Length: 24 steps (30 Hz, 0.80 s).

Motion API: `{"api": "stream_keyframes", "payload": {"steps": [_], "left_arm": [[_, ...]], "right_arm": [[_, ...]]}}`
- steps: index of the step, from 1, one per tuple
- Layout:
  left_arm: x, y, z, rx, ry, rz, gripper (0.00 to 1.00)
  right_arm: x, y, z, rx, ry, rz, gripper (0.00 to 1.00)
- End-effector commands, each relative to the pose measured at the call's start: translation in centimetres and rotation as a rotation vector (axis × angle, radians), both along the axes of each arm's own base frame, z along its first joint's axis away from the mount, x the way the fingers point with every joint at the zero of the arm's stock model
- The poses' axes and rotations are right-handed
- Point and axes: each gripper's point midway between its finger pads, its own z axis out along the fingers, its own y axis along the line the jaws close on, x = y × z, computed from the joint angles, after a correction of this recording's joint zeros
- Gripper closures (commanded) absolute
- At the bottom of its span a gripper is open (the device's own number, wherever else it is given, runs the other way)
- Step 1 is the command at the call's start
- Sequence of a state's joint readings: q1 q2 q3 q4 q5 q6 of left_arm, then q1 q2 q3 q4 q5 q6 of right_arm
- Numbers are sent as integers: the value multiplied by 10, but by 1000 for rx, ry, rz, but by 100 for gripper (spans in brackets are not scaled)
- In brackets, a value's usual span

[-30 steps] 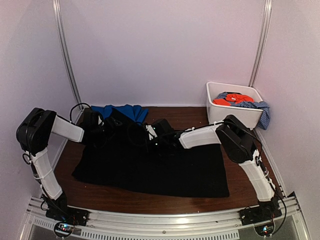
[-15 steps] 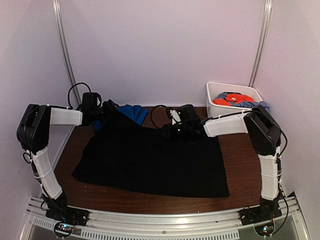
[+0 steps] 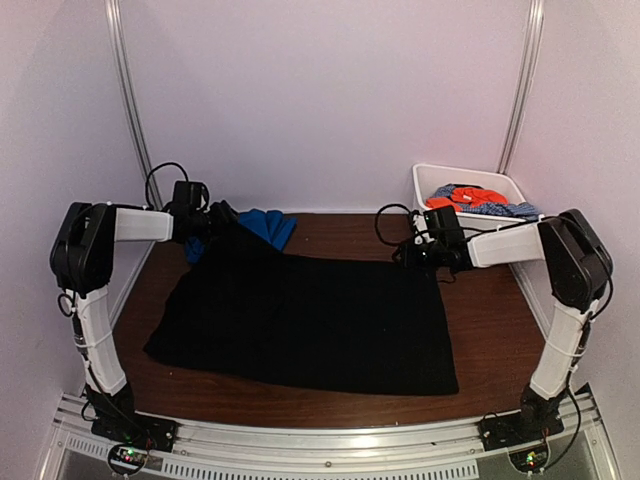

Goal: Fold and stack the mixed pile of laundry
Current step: Pick up the 1/3-folded T-shirt from the center of the board.

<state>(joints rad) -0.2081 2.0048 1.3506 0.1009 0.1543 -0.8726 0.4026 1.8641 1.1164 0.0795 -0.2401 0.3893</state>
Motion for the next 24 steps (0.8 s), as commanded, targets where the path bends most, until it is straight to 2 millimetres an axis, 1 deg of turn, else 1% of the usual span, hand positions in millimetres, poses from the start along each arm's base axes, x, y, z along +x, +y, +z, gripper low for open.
{"api": "stream_keyframes", "payload": {"steps": [1, 3, 5, 9, 11, 12, 13, 16, 24], "left_arm": [[10, 0, 21, 9, -55, -12, 27], [11, 2, 22, 15, -57, -9, 27], [11, 1, 22, 19, -58, -11, 27], [11, 3, 21, 26, -55, -6, 27], [11, 3, 22, 27, -55, -6, 27], [11, 3, 21, 27, -52, -6, 26], [10, 3, 20, 27, -52, -7, 27], [10, 4, 19, 27, -50, -2, 26], [10, 7, 18, 33, -46, 9, 26]], "right_arm": [[-1, -56, -6, -123, -18, -150, 65], [-1, -75, -14, -160, -18, -203, 65], [0, -89, -22, -177, -7, -231, 66], [6, -109, -36, -212, 24, -273, 67], [9, -114, -38, -220, 25, -281, 67], [11, -120, -39, -240, 24, -303, 67], [13, -123, -39, -244, 24, -310, 67], [21, -123, -41, -250, 26, -305, 66], [36, -120, -56, -274, 65, -288, 62]]}}
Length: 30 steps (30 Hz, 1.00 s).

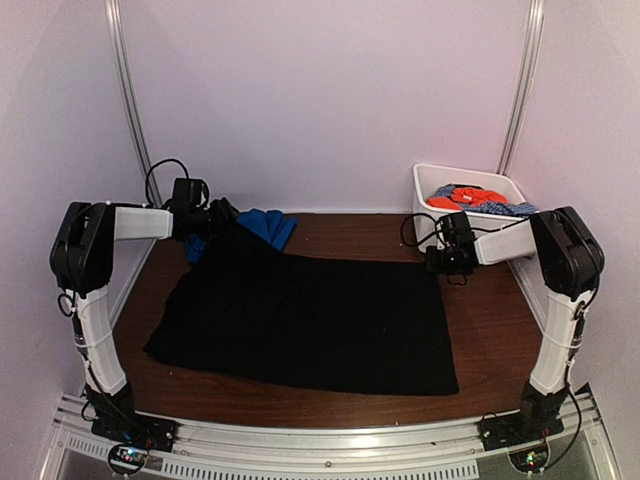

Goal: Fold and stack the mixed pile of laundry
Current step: Pick up the 1/3-folded T-shirt from the center of the board.

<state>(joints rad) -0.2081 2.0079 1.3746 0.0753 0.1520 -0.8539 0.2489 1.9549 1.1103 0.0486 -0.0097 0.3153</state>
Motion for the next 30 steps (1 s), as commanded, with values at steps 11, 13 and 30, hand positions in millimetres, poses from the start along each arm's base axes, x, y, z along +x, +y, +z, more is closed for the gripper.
{"api": "stream_keyframes", "payload": {"steps": [11, 13, 30], "left_arm": [[11, 10, 16, 24, -50, 35, 26], [14, 12, 17, 41, -49, 38, 26], [0, -8, -16, 12, 25, -15, 39]], "right_arm": [[13, -4, -16, -39, 65, -9, 83], [13, -3, -14, -37, 55, 0, 96], [10, 12, 13, 45, -45, 51, 100]]}}
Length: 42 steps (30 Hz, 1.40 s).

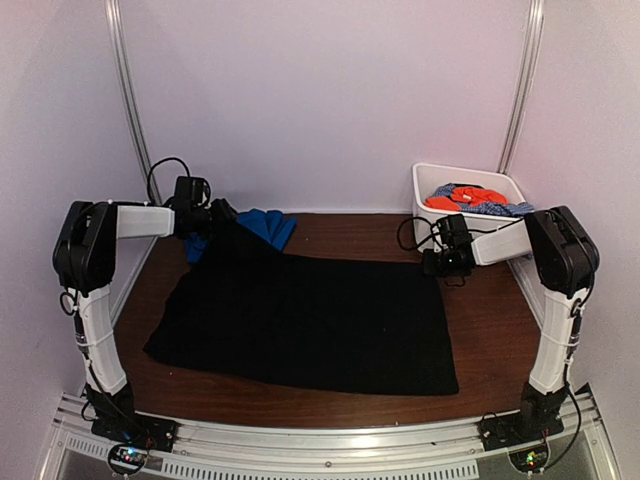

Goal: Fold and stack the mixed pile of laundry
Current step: Pick up the 1/3-folded T-shirt from the center of the board.

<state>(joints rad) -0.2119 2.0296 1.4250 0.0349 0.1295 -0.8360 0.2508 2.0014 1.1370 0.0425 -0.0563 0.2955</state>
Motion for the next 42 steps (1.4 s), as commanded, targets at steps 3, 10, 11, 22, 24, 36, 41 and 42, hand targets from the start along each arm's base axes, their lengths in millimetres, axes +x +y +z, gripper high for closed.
{"api": "stream_keyframes", "payload": {"steps": [3, 10, 11, 22, 24, 36, 41, 42], "left_arm": [[-9, -11, -27, -22, 38, -25, 40], [-8, -16, -39, -47, 60, -33, 44], [-9, -19, -41, -58, 66, -40, 45], [-30, -41, -54, -67, 103, -98, 54], [-31, -40, -55, -70, 106, -91, 54], [-43, -31, -66, -62, 158, -40, 55], [-33, -40, -63, -85, 126, -70, 57], [-31, -41, -60, -94, 115, -75, 58]], "right_arm": [[7, 1, 28, 33, -79, 1, 100], [7, 2, 27, 39, -76, -2, 100], [7, 2, 26, 38, -75, -3, 100], [7, 2, 27, 41, -76, -2, 100], [7, 3, 27, 44, -76, -1, 100], [7, 2, 27, 44, -77, -3, 100], [7, 3, 27, 50, -79, -5, 100], [7, 3, 28, 51, -80, -4, 100]]}}
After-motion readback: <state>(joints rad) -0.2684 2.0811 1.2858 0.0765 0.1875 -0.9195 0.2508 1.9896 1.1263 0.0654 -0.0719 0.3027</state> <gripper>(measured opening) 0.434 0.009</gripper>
